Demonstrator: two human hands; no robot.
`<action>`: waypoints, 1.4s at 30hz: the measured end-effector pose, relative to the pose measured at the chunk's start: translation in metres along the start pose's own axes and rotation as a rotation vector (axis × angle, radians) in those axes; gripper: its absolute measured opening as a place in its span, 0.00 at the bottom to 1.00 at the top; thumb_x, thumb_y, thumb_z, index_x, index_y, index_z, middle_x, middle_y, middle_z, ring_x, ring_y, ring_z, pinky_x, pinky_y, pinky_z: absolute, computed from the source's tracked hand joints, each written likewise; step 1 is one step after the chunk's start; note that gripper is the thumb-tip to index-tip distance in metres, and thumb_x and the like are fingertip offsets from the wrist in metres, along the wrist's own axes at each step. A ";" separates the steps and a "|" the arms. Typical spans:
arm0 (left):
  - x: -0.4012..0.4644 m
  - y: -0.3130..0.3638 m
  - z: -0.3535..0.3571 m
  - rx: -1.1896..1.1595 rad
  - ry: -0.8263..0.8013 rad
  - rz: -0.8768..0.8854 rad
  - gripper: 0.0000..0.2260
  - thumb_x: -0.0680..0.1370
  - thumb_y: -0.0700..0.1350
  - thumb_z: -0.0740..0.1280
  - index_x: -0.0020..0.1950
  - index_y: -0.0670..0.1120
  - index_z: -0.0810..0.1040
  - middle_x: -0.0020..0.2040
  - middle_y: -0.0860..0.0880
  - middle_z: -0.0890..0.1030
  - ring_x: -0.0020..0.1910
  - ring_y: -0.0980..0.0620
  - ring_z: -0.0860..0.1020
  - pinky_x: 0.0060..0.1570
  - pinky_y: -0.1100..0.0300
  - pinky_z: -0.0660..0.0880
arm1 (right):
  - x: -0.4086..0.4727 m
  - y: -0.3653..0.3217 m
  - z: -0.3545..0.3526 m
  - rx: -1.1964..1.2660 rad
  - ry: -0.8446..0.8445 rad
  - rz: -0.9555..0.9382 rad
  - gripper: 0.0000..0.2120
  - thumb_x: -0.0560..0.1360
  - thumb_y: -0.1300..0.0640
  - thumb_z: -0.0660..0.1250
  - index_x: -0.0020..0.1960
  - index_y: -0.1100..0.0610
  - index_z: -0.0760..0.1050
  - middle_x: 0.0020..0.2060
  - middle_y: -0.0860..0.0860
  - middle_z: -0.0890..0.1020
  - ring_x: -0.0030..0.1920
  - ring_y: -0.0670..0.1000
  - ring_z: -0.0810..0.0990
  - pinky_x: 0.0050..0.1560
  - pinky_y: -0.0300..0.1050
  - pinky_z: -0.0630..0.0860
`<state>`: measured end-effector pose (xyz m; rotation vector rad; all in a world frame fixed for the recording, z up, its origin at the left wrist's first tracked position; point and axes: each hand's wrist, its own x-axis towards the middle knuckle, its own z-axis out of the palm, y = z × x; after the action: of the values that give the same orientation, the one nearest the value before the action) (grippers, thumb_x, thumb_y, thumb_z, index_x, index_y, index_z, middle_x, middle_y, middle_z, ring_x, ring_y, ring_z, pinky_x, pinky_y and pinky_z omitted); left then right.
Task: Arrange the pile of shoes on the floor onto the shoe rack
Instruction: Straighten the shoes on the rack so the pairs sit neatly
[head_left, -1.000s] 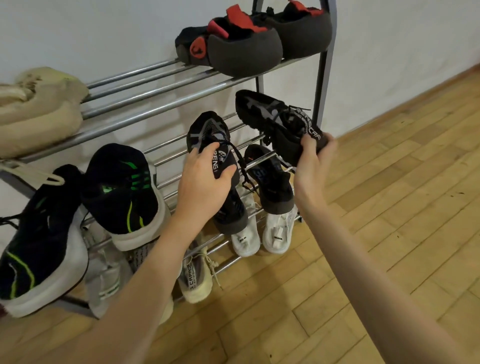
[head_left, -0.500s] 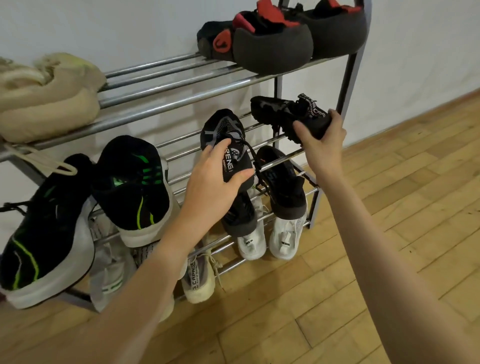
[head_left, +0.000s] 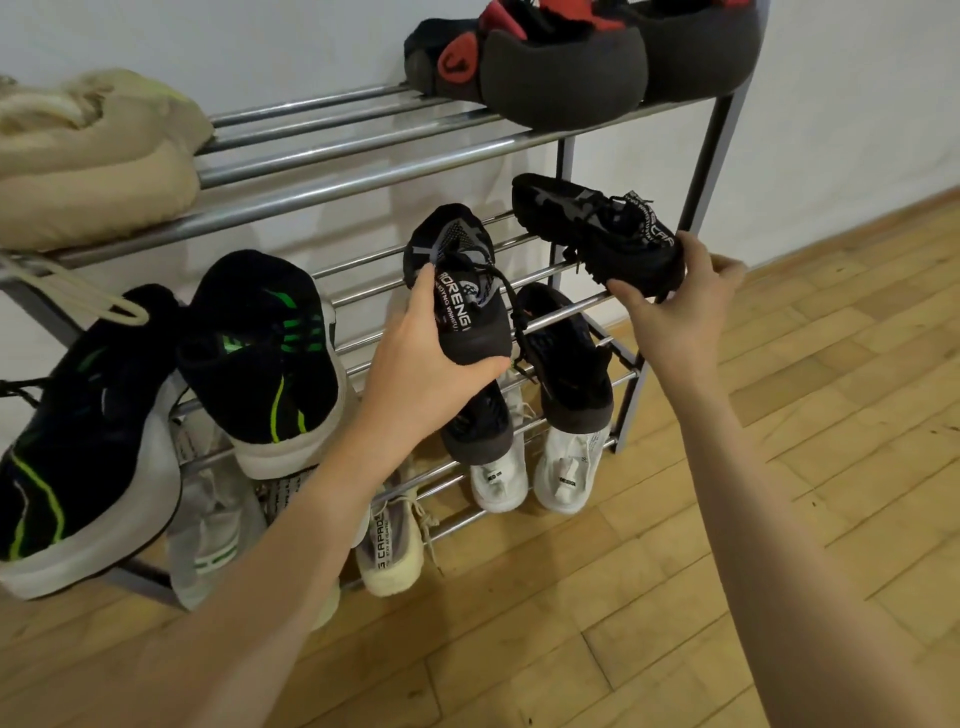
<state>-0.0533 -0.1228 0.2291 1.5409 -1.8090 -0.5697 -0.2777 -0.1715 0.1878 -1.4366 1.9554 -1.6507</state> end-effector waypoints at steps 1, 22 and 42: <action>-0.001 0.000 0.002 0.010 0.037 0.014 0.42 0.68 0.51 0.77 0.76 0.51 0.60 0.67 0.53 0.72 0.66 0.53 0.71 0.57 0.68 0.63 | -0.001 0.002 -0.001 -0.002 -0.001 -0.007 0.35 0.69 0.52 0.75 0.71 0.56 0.66 0.64 0.56 0.65 0.59 0.45 0.65 0.65 0.36 0.65; 0.040 0.038 0.093 0.048 0.363 0.043 0.28 0.66 0.68 0.68 0.57 0.50 0.79 0.55 0.50 0.80 0.52 0.52 0.79 0.50 0.56 0.78 | 0.004 0.016 -0.015 -0.009 -0.147 -0.155 0.30 0.76 0.54 0.69 0.75 0.51 0.62 0.57 0.50 0.65 0.51 0.45 0.73 0.60 0.39 0.74; 0.039 0.017 0.088 0.042 0.237 0.215 0.27 0.72 0.57 0.70 0.69 0.49 0.71 0.62 0.50 0.79 0.59 0.52 0.78 0.59 0.56 0.75 | -0.003 0.029 0.006 0.082 0.054 -0.150 0.31 0.76 0.51 0.68 0.75 0.57 0.62 0.62 0.53 0.70 0.46 0.30 0.73 0.48 0.30 0.75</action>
<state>-0.1318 -0.1664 0.1905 1.3556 -1.7822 -0.2373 -0.2872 -0.1759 0.1598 -1.5564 1.8236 -1.8287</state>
